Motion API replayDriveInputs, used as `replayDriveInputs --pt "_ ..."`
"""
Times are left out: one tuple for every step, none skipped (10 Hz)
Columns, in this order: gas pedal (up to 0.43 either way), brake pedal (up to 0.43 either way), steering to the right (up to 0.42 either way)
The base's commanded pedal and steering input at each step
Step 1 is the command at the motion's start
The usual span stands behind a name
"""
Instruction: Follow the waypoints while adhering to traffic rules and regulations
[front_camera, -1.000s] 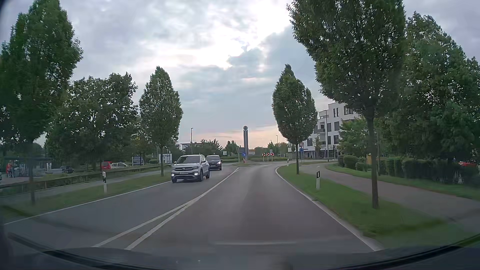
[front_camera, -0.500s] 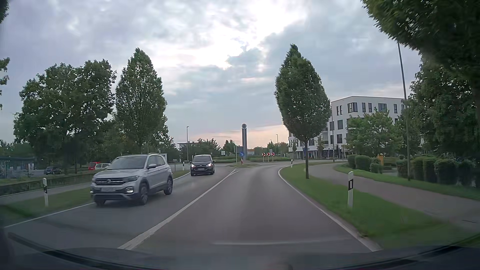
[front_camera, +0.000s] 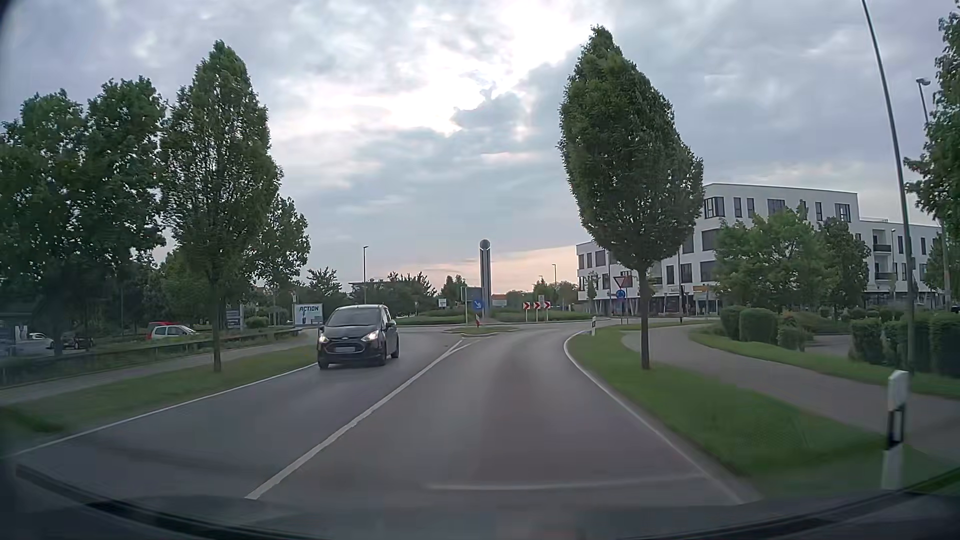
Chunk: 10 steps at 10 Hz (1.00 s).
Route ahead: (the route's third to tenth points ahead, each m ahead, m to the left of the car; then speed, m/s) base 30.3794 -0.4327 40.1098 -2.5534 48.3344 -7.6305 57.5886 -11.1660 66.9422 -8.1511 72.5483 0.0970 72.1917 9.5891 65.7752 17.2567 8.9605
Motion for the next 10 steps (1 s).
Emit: replayDriveInputs --pt "0.13 0.0 0.003" --pt "0.118 0.0 0.003" --pt "0.118 0.0 0.003" --pt "0.11 0.0 0.003" --pt "0.059 0.0 0.003" --pt "0.0 0.0 0.003" --pt "0.0 0.0 0.003" --pt "0.0 0.0 0.003" --pt "0.0 0.0 0.003" --pt "0.0 0.0 0.003"
